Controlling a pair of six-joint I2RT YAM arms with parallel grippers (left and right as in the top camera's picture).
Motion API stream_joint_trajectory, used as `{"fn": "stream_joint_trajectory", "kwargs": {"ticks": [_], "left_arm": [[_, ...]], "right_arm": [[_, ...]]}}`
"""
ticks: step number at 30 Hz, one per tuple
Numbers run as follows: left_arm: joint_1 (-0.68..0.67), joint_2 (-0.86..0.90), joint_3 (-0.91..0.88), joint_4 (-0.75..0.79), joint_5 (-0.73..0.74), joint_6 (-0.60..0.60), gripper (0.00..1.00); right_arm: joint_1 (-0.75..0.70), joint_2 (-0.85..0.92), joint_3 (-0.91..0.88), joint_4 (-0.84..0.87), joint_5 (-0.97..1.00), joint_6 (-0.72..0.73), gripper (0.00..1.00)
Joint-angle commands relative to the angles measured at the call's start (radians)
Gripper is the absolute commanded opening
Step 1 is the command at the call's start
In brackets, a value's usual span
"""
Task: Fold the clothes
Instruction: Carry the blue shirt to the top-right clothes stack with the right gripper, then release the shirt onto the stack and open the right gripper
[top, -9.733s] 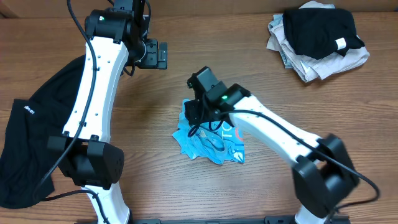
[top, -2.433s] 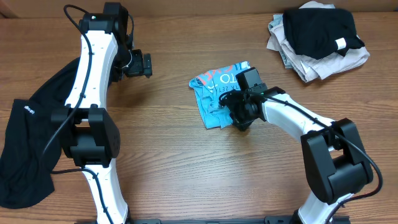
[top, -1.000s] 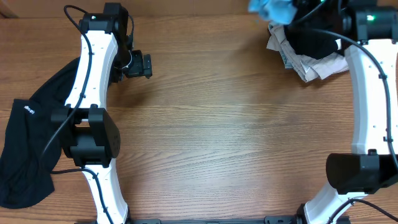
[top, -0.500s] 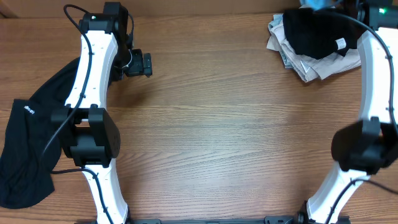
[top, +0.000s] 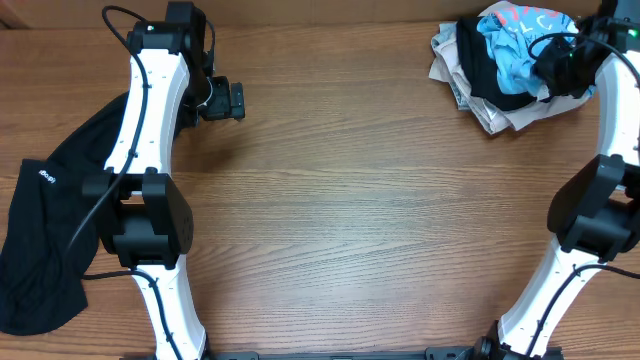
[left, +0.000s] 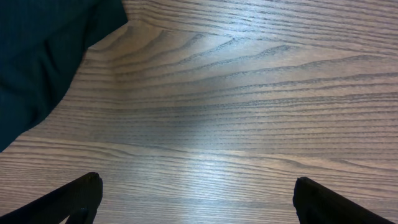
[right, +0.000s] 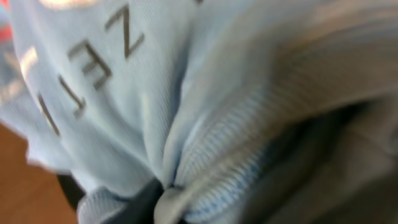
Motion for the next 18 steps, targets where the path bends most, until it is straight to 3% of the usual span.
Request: {"fn": "stream_joint_trajectory", "kwargs": {"ticks": [1,2,4,6,18], "left_arm": [[-0.006,0.006,-0.002,-0.004,0.008,0.019,1.00],[-0.006,0.006,-0.002,-0.003,0.008,0.019,1.00],[-0.006,0.006,-0.002,-0.002,0.008,0.019,1.00],[-0.006,0.006,-0.002,-0.002,0.008,0.019,1.00],[-0.006,0.006,-0.002,0.004,0.008,0.019,1.00]], "right_arm": [[0.005,-0.136,0.021,-0.042,-0.072,-0.031,0.46],[0.008,-0.166,0.021,-0.058,-0.072,-0.031,0.51],[0.012,-0.230,0.021,-0.090,-0.072,-0.031,0.70],[0.016,-0.292,0.021,-0.124,-0.073,-0.031,0.80],[0.041,-0.613,0.021,-0.343,-0.070,-0.065,0.83]]}}
